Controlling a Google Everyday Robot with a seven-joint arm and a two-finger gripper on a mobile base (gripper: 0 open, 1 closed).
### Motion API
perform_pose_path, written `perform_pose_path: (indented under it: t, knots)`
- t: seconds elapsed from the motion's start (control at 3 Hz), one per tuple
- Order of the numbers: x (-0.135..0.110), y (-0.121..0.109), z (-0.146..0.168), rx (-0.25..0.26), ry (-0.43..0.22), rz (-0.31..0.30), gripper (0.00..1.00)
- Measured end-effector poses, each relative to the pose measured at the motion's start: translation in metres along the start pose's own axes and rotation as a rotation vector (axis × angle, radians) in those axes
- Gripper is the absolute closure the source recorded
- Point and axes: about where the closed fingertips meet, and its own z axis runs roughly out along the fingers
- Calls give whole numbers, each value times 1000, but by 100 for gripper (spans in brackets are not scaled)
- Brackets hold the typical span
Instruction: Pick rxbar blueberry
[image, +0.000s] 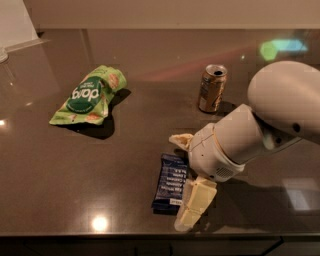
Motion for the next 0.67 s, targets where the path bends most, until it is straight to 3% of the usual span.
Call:
perform_pose_path:
  t: [0.33,0.67]
  knots:
    - [0,-4,4,9,6,0,17]
    - [2,-7,2,17,8,2,41]
